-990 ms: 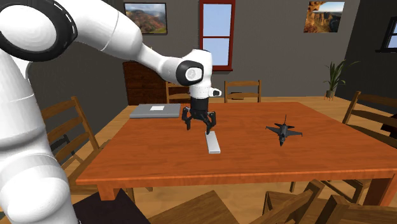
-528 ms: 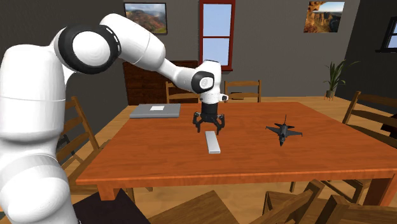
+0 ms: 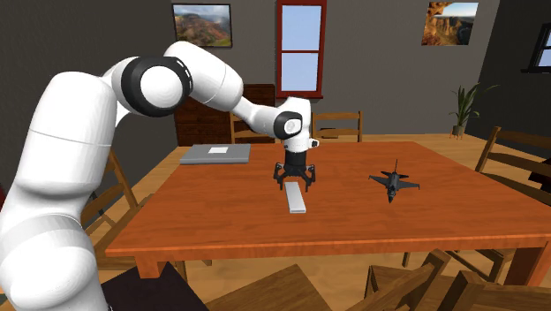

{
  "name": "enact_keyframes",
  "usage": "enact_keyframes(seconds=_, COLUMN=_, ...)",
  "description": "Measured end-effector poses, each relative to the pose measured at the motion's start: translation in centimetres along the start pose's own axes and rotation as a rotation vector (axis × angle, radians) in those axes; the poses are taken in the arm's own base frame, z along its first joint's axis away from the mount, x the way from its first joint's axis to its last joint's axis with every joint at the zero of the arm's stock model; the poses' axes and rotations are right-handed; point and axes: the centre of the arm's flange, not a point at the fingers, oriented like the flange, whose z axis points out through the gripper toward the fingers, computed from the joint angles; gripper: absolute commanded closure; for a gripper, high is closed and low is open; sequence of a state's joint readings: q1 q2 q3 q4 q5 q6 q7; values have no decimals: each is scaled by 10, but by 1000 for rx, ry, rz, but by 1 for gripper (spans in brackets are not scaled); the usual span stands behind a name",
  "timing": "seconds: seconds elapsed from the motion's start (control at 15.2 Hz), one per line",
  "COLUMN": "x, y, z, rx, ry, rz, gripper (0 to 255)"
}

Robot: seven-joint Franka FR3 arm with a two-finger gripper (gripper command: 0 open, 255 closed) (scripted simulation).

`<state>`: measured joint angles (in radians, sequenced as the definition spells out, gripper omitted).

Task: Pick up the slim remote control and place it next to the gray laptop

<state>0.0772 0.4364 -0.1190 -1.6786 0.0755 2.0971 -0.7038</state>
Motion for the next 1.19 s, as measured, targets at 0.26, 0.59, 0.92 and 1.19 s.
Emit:
enact_keyframes(seconds=0.26, x=1, y=1, z=20, rx=0, ry=0, rz=-1, gripper=0)
enact_keyframes(seconds=0.59, x=1, y=1, z=23, rx=0, ry=0, rz=-1, gripper=0)
enact_keyframes(seconds=0.92, x=1, y=1, z=23, rx=-1, ry=2, rz=-2, gripper=255)
enact_keyframes(seconds=1.19, x=2, y=1, z=23, rx=-2, ry=2, rz=-2, gripper=255)
